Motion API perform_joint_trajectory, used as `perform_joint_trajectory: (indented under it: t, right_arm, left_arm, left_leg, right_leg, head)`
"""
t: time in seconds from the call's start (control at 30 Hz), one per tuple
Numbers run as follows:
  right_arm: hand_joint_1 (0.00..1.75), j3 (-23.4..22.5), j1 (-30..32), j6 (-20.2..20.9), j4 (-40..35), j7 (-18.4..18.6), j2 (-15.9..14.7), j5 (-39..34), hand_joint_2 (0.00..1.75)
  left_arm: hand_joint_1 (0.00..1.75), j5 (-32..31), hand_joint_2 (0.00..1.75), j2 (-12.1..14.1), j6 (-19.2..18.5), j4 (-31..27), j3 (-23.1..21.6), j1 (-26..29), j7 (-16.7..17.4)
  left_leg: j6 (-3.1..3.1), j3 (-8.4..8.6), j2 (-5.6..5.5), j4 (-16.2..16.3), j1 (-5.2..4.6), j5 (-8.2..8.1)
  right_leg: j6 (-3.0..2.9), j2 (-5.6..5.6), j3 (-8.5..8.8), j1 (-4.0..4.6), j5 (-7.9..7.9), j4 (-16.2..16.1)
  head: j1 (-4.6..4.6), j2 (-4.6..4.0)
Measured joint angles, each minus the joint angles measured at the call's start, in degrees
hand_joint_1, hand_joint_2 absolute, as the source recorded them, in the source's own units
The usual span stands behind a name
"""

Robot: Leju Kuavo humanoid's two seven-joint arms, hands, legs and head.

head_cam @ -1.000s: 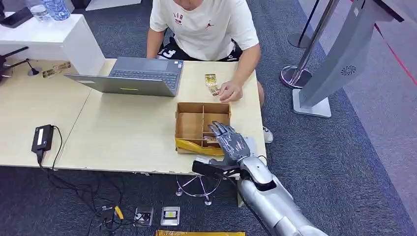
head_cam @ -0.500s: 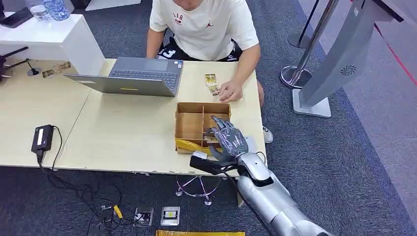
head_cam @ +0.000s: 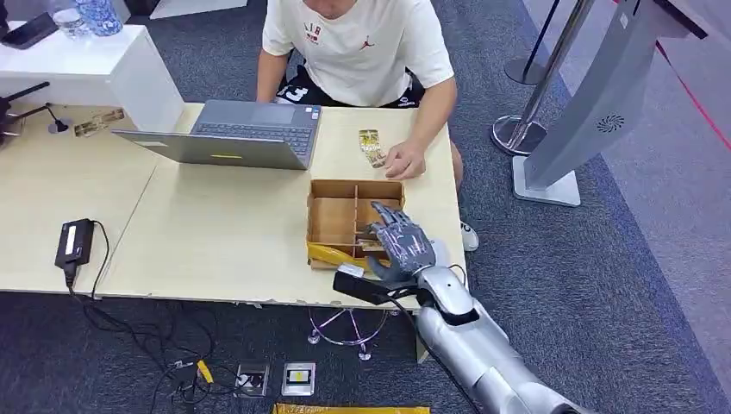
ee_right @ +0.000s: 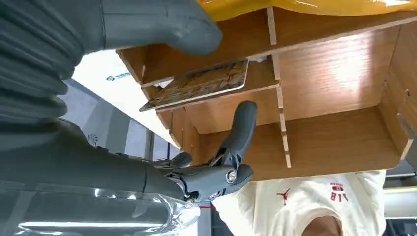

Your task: Pass the card to the sensor for recognition and then transmit it.

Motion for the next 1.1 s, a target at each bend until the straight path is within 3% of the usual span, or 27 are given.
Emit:
perform_joint_trajectory:
  t: [0.07, 0.27, 0.7, 0.93, 1.1]
  right_arm:
    - [1.59, 0.0, -0.1, 0.1, 0.2, 0.1, 0.1, 0.4, 1.75]
    - [1.73, 0.0, -0.5, 0.2, 0.6, 0.2, 0.2, 0.7, 1.75]
    - [1.68, 0.0, -0.8, 0.0, 1.0, 0.2, 0.3, 0.9, 1.75]
    - [1.75, 0.0, -1.1, -0.5, 1.5, 0.2, 0.6, 0.9, 1.75]
    - [1.75, -0.1, -1.9, -3.1, 1.7, 0.1, 0.7, 0.6, 1.75]
  left_arm:
    - [0.00, 0.0, 1.75, 0.0, 0.1, 0.0, 0.0, 0.0, 0.0]
    - [0.00, 0.1, 1.75, 0.0, 0.2, 0.0, 0.0, 0.1, -0.1]
    - [0.00, 0.6, 1.75, 0.0, 0.2, 0.0, 0.0, 0.1, -0.2]
    - [0.00, 0.7, 1.75, 0.0, 0.2, 0.0, 0.0, 0.1, -0.2]
    - [0.00, 0.8, 1.75, 0.0, 0.3, 0.0, 0.0, 0.1, -0.2]
  left_leg:
    - [0.00, 0.00, 0.00, 0.0, 0.00, 0.00]
    - [0.00, 0.00, 0.00, 0.0, 0.00, 0.00]
    - [0.00, 0.00, 0.00, 0.0, 0.00, 0.00]
    - [0.00, 0.00, 0.00, 0.0, 0.00, 0.00]
    - [0.00, 0.00, 0.01, 0.0, 0.00, 0.00]
  right_leg:
    - [0.00, 0.01, 0.00, 0.00, 0.00, 0.0]
    - [0.00, 0.01, 0.00, 0.00, 0.00, 0.0]
    - [0.00, 0.01, 0.00, 0.00, 0.00, 0.0]
    - [0.00, 0.01, 0.00, 0.00, 0.00, 0.0]
    - [0.00, 0.01, 0.00, 0.00, 0.01, 0.0]
  head:
    - [0.00, -0.02]
    - [0.00, -0.02]
    - [0.00, -0.02]
    - [0.00, 0.00]
    - [0.00, -0.02]
